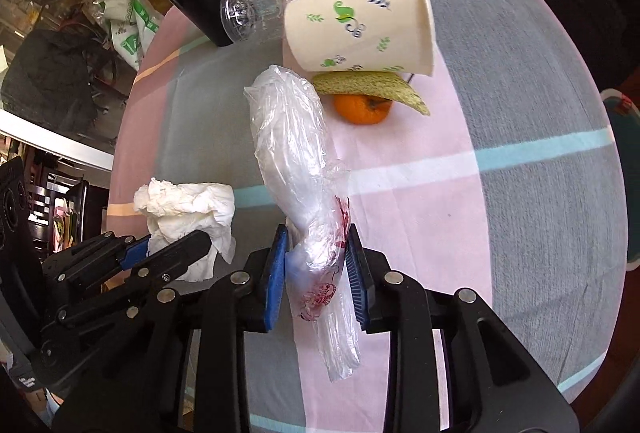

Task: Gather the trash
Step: 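Carry the tissue and plastic bag over the bin and release both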

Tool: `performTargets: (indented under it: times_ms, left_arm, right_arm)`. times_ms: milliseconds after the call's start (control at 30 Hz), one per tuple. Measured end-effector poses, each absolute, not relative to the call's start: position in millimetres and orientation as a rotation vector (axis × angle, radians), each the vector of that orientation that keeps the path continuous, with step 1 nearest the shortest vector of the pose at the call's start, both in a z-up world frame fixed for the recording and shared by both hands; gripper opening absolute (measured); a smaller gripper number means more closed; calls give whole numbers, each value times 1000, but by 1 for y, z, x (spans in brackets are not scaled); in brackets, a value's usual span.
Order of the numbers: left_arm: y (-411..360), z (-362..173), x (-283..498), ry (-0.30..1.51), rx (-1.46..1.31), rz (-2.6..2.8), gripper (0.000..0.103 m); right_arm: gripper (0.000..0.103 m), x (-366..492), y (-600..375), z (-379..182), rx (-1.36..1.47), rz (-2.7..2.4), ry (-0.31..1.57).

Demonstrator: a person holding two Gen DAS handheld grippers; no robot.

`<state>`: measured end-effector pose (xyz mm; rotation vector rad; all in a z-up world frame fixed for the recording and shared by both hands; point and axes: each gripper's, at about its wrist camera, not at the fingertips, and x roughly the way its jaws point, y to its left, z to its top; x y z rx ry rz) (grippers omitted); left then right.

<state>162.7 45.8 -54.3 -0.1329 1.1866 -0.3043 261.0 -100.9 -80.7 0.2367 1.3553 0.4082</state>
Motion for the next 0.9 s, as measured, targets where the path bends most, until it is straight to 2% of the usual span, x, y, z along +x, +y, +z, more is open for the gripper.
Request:
performTargets:
  times_ms: [367,900]
  left_arm:
    - [-23,-32,154,1170,-46,-351,17]
    - [-160,-19,187,1156,113,-451,17]
  right_arm:
    - [27,240,-178,-82,389,345,1311]
    - [27,238,-325,-88,587,207,1216]
